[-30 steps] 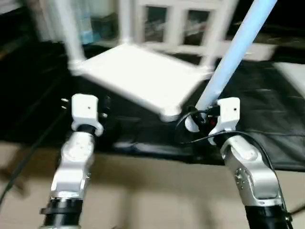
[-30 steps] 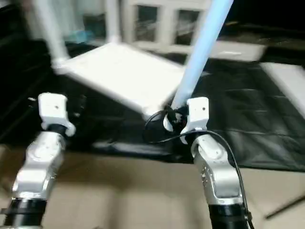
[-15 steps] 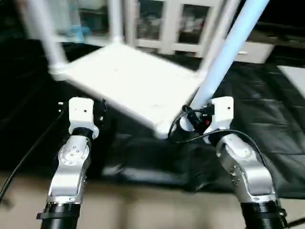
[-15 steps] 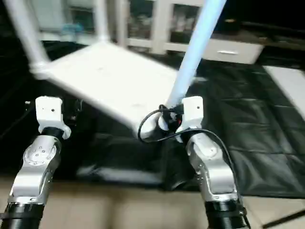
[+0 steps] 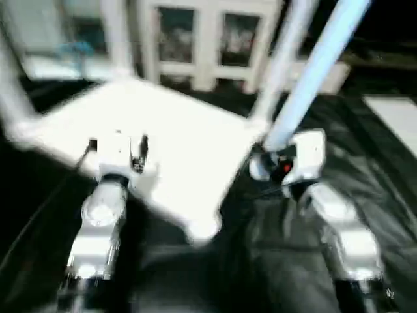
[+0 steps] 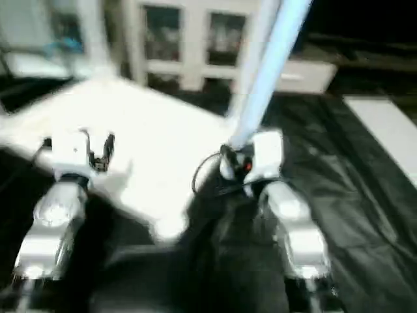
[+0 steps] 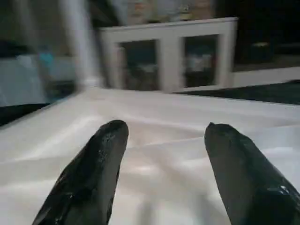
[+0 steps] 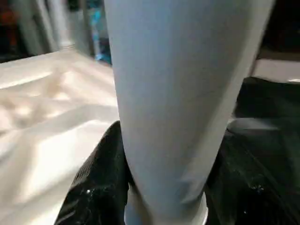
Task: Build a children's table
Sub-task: Move to table
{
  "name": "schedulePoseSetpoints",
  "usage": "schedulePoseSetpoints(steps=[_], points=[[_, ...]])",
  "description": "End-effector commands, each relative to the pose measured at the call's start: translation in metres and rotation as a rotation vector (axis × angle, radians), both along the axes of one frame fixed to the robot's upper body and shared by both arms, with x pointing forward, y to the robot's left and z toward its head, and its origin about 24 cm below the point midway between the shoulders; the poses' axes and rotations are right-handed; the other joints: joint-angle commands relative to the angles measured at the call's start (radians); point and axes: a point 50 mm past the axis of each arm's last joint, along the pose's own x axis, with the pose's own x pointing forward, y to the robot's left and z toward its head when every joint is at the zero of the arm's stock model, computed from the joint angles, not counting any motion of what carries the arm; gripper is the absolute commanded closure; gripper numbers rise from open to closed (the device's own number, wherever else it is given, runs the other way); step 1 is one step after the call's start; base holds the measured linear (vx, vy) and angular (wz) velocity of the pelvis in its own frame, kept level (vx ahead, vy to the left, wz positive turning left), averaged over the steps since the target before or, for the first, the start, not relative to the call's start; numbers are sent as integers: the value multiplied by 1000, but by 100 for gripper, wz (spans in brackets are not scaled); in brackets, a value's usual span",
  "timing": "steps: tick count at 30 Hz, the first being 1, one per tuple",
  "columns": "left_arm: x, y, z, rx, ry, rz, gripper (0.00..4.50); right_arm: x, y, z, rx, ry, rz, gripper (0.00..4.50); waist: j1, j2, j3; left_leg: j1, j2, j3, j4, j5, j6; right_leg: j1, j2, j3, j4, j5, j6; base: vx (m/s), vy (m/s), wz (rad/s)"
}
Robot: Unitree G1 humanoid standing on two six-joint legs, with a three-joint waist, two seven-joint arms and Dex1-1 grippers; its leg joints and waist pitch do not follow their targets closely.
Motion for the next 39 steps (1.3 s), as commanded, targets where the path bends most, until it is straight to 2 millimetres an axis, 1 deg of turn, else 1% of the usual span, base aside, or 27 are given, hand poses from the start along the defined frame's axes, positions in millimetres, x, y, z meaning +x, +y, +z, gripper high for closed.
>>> schedulePoseSetpoints(steps=[1,2,3,4,5,6,7,8,9,10,11,12,13,14,15,16,17,18,20,23,24,25,26,30,33,35,39], points=[[-2,4,-2,-12,9,-67,145,-1,0,2,-2,-9,14,264,46,-31,-88,-129,30,-32,-24,268,39,202,-142,118,7,1473,-246,135,-20,7],[-2,4,-2,-32,14,-102,145,-1,0,2,-4,-10,16,264,45,-11,-86,-124,27,-21,-69,371,-14,172,-66,57,30,1717,-193,0,0,0],[-2,4,-2,-32,14,-102,145,-1,0,2,-4,-10,16,264,41,12,-83,-120,29,-14,-91,436,-31,155,-26,34,30,1622,-164,0,0,0],[-3,7,-3,-50,34,-172,117,-2,0,2,0,-13,20,264,24,61,-84,-90,51,-25,-96,605,-28,113,14,-7,17,1273,-117,-59,5,-20],[-3,8,-3,-46,45,-217,110,-2,-1,3,3,-16,22,264,19,74,-88,-52,81,-39,-71,702,-58,79,26,-14,-4,908,-93,-59,5,-20],[-4,12,-2,-32,62,-280,110,-3,-1,4,9,-20,26,264,14,78,-84,-38,95,-43,-71,715,-69,63,20,-10,-19,754,-98,0,0,0],[-4,14,-2,-19,72,-318,106,-3,-1,5,13,-23,28,264,10,64,-72,-36,99,-35,-89,632,-103,67,5,0,-49,562,-108,0,0,0],[-4,19,-1,24,100,-424,106,-5,-4,6,12,-27,30,264,19,66,-57,-41,99,-19,-108,431,-136,68,-13,9,-73,414,-129,-64,55,0],[-4,20,-1,41,116,-464,82,-5,-5,6,12,-27,31,264,19,68,-44,-39,104,-7,-132,178,-169,70,-24,18,-90,234,-146,-70,39,3],[-4,22,-1,68,140,-526,72,-6,-7,7,11,-30,34,264,22,67,-40,-35,106,-3,-143,79,-178,70,-28,20,-99,158,-148,-87,11,12],[-4,23,0,88,161,-577,72,-6,-9,8,7,-34,35,264,21,74,-31,-24,113,4,-160,-78,-179,63,-34,23,-109,8,-153,0,0,0],[-4,25,1,102,186,-629,68,-7,-11,8,6,-36,39,264,21,75,-24,-18,115,8,-170,-157,-179,59,-36,23,-122,-91,-152,-88,4,11],[-4,26,1,120,216,-682,54,-7,-12,9,2,-39,53,264,22,73,-17,-7,120,10,-182,-264,-175,54,-46,26,-138,-256,-145,-87,10,5],[-3,28,1,148,249,-732,54,-8,-14,10,-1,-43,70,264,21,75,-13,-7,122,10,-187,-292,-174,55,-51,28,-146,-314,-139,-87,10,5],[-4,30,2,172,278,-772,54,-9,-15,11,-3,-46,84,264,25,77,-12,5,123,13,-188,-329,-171,44,-56,33,-159,-402,-121,-85,10,4],[-4,31,2,179,287,-784,30,-9,-15,12,-4,-48,88,264,26,75,-14,-1,122,12,-190,-309,-164,51,-61,35,-161,-416,-112,-51,5,0],[-5,34,2,229,352,-868,28,-12,-16,16,-11,-60,152,264,27,73,-20,-15,123,13,-195,-230,-150,66,-64,32,-154,-358,-108,-51,5,0],[-6,35,3,238,365,-885,25,-13,-16,17,-12,-61,165,264,31,79,-24,-16,125,15,-194,-194,-144,66,-64,31,-150,-318,-110,0,0,0],[-8,37,3,271,416,-956,17,-17,-15,19,-17,-59,235,264,29,80,-26,-19,126,20,-191,-146,-131,63,-59,29,-141,-229,-131,0,0,0],[-12,39,0,325,525,-1060,8,-25,-11,19,-24,-26,389,264,30,73,-32,-22,124,27,-186,-122,-109,65,-57,27,-133,-137,-169,0,0,0],[-14,40,0,345,562,-1093,8,-27,-10,18,-39,-16,424,264,31,76,-33,-23,124,26,-185,-109,-106,65,-56,26,-130,-120,-173,0,0,0],[-14,40,0,349,577,-1107,8,-28,-10,18,-42,-12,437,264,31,68,-36,-27,125,26,-183,-67,-92,68,-56,25,-123,-80,-178,0,0,0],[-15,40,0,351,585,-1117,8,-28,-10,18,-43,-8,445,264,29,71,-39,-27,124,31,-178,-33,-83,65,-55,23,-119,-29,-191,0,0,0],[-13,36,1,404,622,-1201,8,-29,-7,16,-60,10,498,264,33,63,-48,-30,121,39,-163,66,-43,62,-49,19,-104,113,-223,0,0,0],[-10,31,-1,444,642,-1241,8,-29,-6,16,-66,14,510,264,39,63,-42,-32,122,40,-166,37,-37,63,-54,19,-111,75,-226,0,0,0],[-8,29,-1,471,647,-1252,33,-29,-7,16,-66,16,515,264,42,64,-41,-30,124,41,-167,18,-45,61,-56,20,-113,44,-221,0,0,0],[-3,23,-2,530,623,-1263,59,-31,-8,14,-79,25,522,264,49,68,-39,-24,129,41,-173,-46,-84,59,-59,22,-120,-34,-208,0,0,0]])
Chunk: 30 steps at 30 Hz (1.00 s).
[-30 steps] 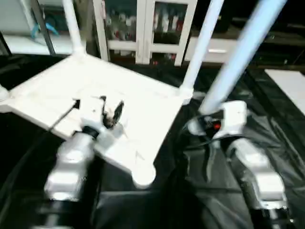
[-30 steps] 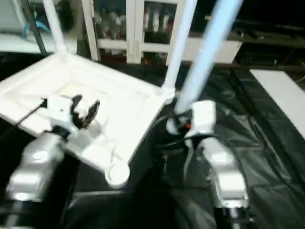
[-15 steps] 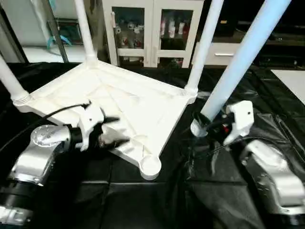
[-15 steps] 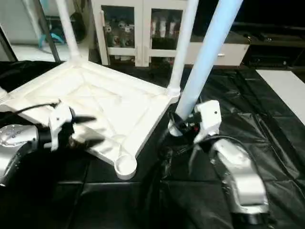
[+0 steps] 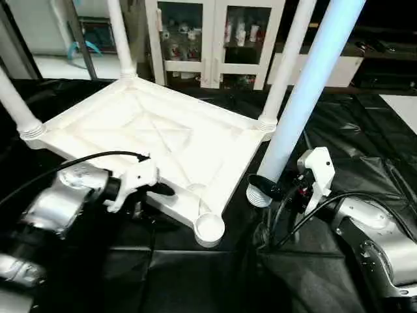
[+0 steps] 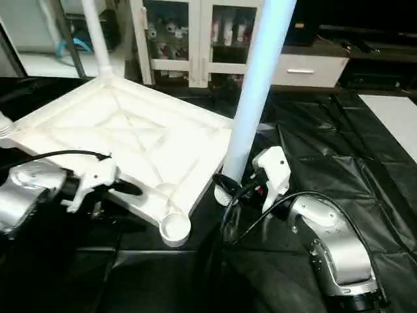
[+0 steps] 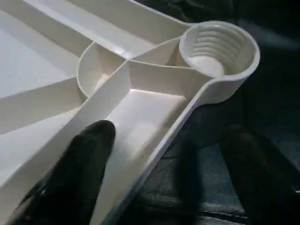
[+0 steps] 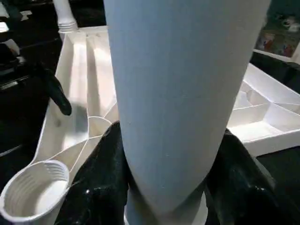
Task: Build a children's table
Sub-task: Move to table, then rotate table base
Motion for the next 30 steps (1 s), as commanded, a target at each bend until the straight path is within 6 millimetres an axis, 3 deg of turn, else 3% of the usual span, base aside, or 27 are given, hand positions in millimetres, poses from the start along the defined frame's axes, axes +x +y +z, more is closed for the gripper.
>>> schedulePoseSetpoints(steps=[1,3,14,30], points=[[4,-4,2,36,-23,-38,74,-1,-1,4,-16,-11,10,264,1,6,-62,20,59,-19,-79,-170,-9,34,-79,45,-72,-47,-198,0,0,0],[6,-6,1,59,-39,-56,84,-1,-1,3,-21,-9,11,264,1,3,-63,20,58,-19,-79,-164,-10,34,-77,45,-71,-38,-194,0,0,0],[16,-10,2,140,-110,-152,174,-7,0,1,-32,2,25,264,3,6,-67,17,58,-21,-75,-146,-10,38,-78,43,-66,23,-203,0,0,0],[19,-25,-6,290,-111,-350,293,-6,3,-2,-48,5,35,264,6,4,-66,18,62,-21,-76,-155,-10,40,-83,43,-67,20,-212,0,0,0]])
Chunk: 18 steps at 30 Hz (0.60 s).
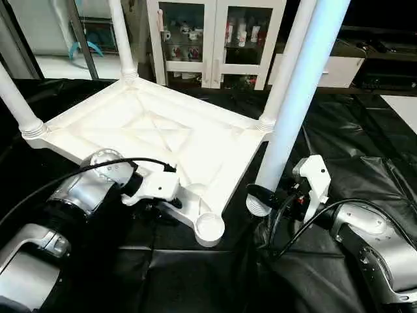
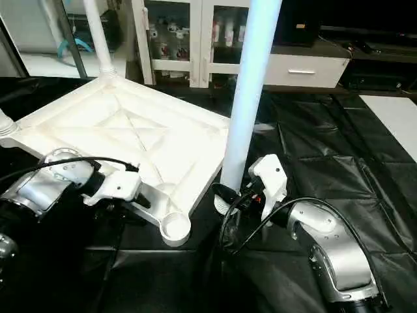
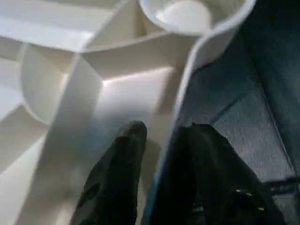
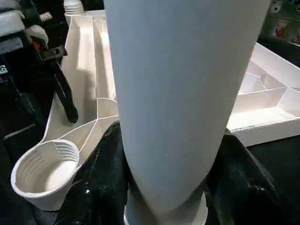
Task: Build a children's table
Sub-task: Rotate table base
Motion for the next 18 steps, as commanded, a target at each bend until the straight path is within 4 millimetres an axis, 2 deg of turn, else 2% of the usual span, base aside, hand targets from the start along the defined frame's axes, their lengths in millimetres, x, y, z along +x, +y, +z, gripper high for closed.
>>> schedulePoseSetpoints(steps=[1,2,9,12,14,15,18], points=[[1,0,-2,69,-6,-40,298,1,2,7,-15,-35,13,264,3,4,-66,18,60,-22,-76,-156,-9,40,-83,44,-69,21,-211,0,0,0],[1,1,-3,83,-8,-42,317,1,2,7,-15,-36,15,264,3,3,-66,17,61,-23,-76,-152,-9,41,-84,44,-68,26,-211,0,0,0],[7,7,-3,124,-38,-14,359,1,3,7,-12,-39,14,264,1,3,-66,16,60,-23,-75,-150,-8,42,-84,44,-68,29,-214,0,0,0],[9,9,-5,123,-30,14,381,2,4,7,-8,-39,12,264,3,4,-64,19,63,-23,-78,-172,-15,39,-86,45,-71,0,-216,0,0,0],[8,8,-6,98,-7,38,388,2,5,7,-1,-40,9,264,2,4,-63,18,62,-23,-79,-180,-20,40,-86,45,-71,-17,-214,0,0,0],[5,3,-8,13,52,110,396,3,5,8,11,-41,-6,264,2,8,-63,19,62,-24,-79,-185,-22,39,-87,45,-71,-21,-216,0,0,0],[2,-8,-12,-81,63,193,406,8,2,5,3,-38,-71,264,-2,6,-64,16,63,-24,-79,-174,-21,40,-88,45,-69,-5,-231,0,0,0]])
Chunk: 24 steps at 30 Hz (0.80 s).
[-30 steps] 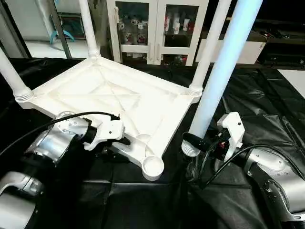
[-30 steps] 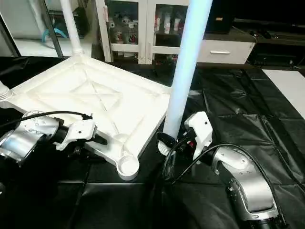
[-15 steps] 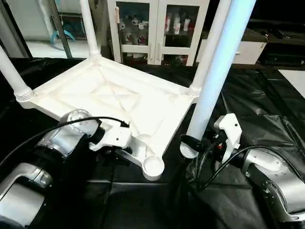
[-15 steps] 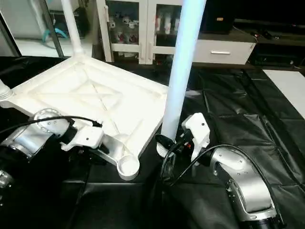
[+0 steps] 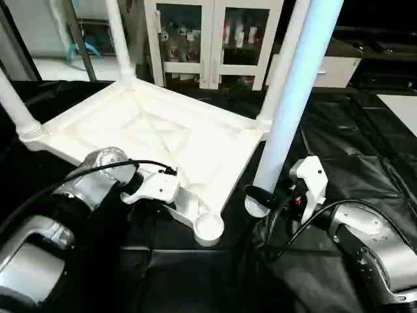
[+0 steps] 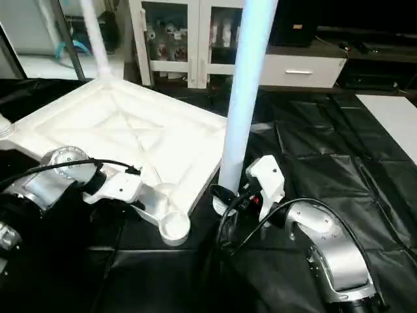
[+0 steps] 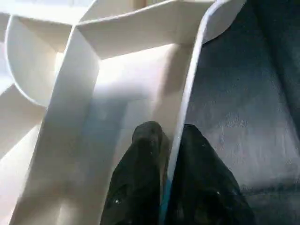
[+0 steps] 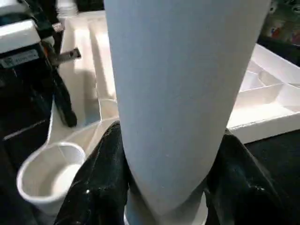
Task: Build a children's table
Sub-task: Rotate table base
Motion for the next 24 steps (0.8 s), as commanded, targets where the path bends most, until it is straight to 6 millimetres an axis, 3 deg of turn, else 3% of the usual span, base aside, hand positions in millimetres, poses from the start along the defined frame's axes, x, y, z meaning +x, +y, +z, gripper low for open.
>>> schedulePoseSetpoints(steps=[1,6,7,8,10,12,13,16,17,21,24], points=[[-6,-12,-11,-147,30,165,410,10,-7,5,-18,-33,-94,264,2,1,-63,13,65,-25,-78,-153,-19,42,-89,42,-63,31,-244,0,0,0],[-22,-26,-30,-184,85,278,424,14,-7,2,-12,-16,-146,264,2,2,-65,9,59,-21,-70,-118,20,43,-82,43,-67,62,-245,0,0,0],[-25,-29,-32,-189,97,315,432,15,-7,2,-10,-8,-159,264,1,0,-63,9,57,-20,-70,-126,27,43,-80,43,-71,36,-235,0,0,0],[-27,-32,-34,-196,100,346,441,16,-8,1,-6,1,-173,264,1,-8,-58,9,58,-19,-73,-143,27,43,-81,44,-77,-17,-225,0,0,0],[-35,-39,-35,-205,97,354,448,18,-7,1,17,18,-182,264,1,-2,-56,13,59,-20,-76,-170,23,38,-82,45,-86,-110,-207,0,0,0],[-39,-43,-34,-216,87,338,449,19,-6,2,32,29,-177,264,-3,-7,-55,10,62,-23,-81,-180,19,39,-82,45,-90,-160,-191,0,0,0],[-40,-43,-33,-214,83,336,449,19,-6,3,42,35,-174,264,-4,-5,-56,12,60,-23,-81,-187,16,36,-80,45,-91,-177,-182,0,0,0],[-44,-42,-35,-166,55,296,449,22,-5,11,119,63,-137,264,-5,-5,-58,11,59,-22,-79,-167,21,34,-77,46,-89,-141,-175,0,0,0],[-45,-42,-35,-157,57,285,449,22,-4,16,156,73,-112,264,-4,1,-60,12,57,-22,-78,-158,25,35,-77,46,-87,-123,-175,0,0,0],[-45,-43,-34,-151,51,284,449,21,-2,30,241,102,18,264,-6,-2,-62,12,57,-21,-75,-140,32,36,-74,43,-81,-66,-189,0,0,0],[-40,-45,-32,-147,15,300,449,20,-5,29,194,121,92,264,-5,-7,-61,9,57,-18,-73,-129,38,37,-75,43,-83,-62,-192,0,0,0]])
